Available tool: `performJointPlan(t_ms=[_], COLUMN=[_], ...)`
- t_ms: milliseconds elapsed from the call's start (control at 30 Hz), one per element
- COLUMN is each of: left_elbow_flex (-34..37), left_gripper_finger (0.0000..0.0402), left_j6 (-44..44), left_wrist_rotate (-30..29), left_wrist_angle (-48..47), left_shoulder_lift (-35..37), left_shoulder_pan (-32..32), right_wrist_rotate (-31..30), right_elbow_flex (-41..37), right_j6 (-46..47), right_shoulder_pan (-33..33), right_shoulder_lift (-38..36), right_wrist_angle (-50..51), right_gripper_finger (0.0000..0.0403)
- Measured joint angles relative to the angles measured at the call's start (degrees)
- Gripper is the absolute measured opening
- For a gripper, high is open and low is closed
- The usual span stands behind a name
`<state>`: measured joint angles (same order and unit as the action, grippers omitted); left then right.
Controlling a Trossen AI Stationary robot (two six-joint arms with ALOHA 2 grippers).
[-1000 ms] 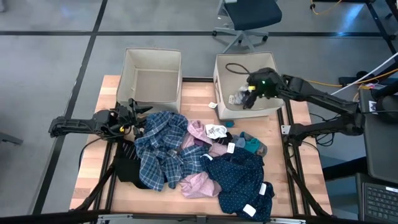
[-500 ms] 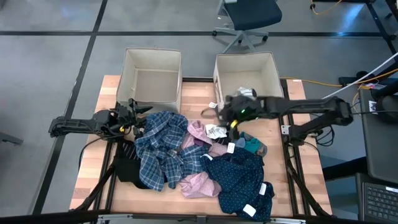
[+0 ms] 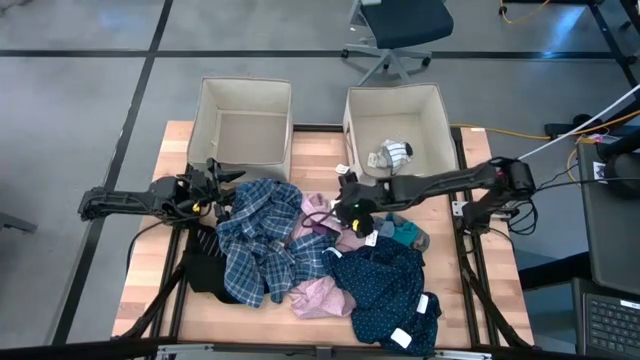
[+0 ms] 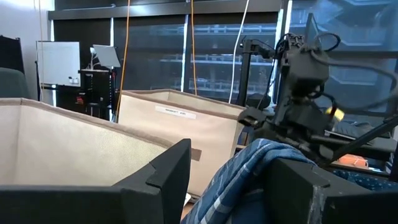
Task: Sort clothes
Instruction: Put the white sock into the right brown laundry organizer
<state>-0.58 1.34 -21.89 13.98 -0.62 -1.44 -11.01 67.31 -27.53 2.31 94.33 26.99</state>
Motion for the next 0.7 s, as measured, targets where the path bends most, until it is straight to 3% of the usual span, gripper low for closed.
performJointPlan(t_ms=[200,567,700], left_elbow_flex=[0.00,0.00,0.01], left_gripper_finger=[0.0172,0.0172,0.0172], left_j6=[-0.04,-0.04,-0.06], left_wrist_rotate=[0.00,-0.02,-0.01], left_wrist_angle=[-0.02,-0.04,-0.03], left_shoulder_lift=[0.00,0.00,0.00], left_shoulder_pan=[-0.02,0.00,-0.02], right_wrist_rotate=[-3.45,-3.56,-5.14], right_elbow_flex=[0.00,0.00,0.00], right_j6=[-3.25,-4.96,-5.84], right_shoulder_pan=[-0.02,-0.07,-0.07], right_shoulder_lift=[2.32,2.72,2.72], right_wrist_angle=[-0.57,-0.59,-0.67], right_gripper_finger=[0.0205,0.0019,0.0017])
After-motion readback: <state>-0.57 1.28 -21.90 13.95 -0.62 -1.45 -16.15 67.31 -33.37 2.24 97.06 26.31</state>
